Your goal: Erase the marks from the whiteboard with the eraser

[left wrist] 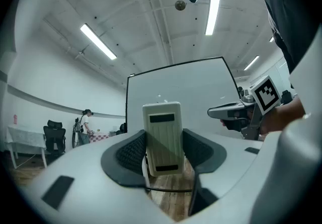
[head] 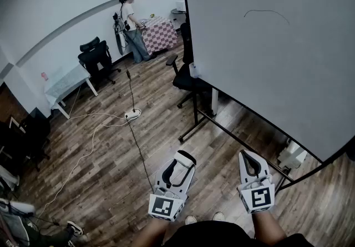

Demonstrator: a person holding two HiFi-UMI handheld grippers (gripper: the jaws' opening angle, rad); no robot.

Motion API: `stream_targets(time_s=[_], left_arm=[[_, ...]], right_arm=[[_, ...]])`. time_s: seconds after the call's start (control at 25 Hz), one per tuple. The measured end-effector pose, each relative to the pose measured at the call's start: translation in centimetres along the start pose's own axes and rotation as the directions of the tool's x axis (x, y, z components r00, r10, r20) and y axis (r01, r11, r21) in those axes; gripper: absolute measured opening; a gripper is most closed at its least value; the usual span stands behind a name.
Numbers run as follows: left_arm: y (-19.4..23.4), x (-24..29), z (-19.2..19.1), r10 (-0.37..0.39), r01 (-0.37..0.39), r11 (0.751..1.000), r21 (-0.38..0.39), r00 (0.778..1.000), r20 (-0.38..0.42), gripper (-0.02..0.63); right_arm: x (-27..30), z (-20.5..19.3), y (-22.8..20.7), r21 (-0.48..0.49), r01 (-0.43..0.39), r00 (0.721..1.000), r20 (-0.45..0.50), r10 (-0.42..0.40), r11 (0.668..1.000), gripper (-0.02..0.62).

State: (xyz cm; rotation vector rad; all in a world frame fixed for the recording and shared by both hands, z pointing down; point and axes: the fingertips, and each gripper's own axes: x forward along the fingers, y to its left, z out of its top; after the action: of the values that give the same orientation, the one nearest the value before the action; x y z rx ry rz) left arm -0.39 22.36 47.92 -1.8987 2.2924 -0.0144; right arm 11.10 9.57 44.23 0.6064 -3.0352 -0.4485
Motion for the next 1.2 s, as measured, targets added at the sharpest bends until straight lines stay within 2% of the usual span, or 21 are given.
stream_targets(time_s=[0.12,0.32,0.52,0.72,0.96,1.2], left_arm=[[0.4,-0.2,-0.2,0.018,-0.018,1.000,-0.017,1.000,-0.009,0.242],[0.7,-0.4,-0.2,-0.003,0.003,1.000,-0.027,1.000,-0.018,0.242],[1.9,-0.9,-0.8,0.001,-0.002,0.999,-0.043,1.000,-0.020,0.243],[3.4,-1.2,-1.2,-0.018,0.017,0.999,-0.048,1.000,-0.020,0.242],[5.4,-0.2,-1.9,-0.044,0.043,0.998,-0.046,0.999,-0.022,0.242],[7.1,2.8,-1.7,-0.043,0.043,0.998,-0.048,0.999,0.011,0.242]], right_arm=[[0.1,-0.2,0.3,0.012,0.000,0.999,-0.053,0.001,1.000,0.018],[0.8,0.1,1.1,-0.008,-0.015,0.999,-0.037,0.015,1.000,0.017],[1.7,0.3,2.2,0.022,-0.010,1.000,-0.009,0.010,1.000,0.018],[2.7,-0.2,3.0,0.055,0.015,0.999,-0.031,-0.013,0.998,0.018],[4.8,-0.1,3.5,0.044,0.031,0.998,-0.059,-0.029,0.999,0.018],[7.5,0.2,1.2,0.051,0.066,0.998,0.003,-0.066,0.997,0.018]])
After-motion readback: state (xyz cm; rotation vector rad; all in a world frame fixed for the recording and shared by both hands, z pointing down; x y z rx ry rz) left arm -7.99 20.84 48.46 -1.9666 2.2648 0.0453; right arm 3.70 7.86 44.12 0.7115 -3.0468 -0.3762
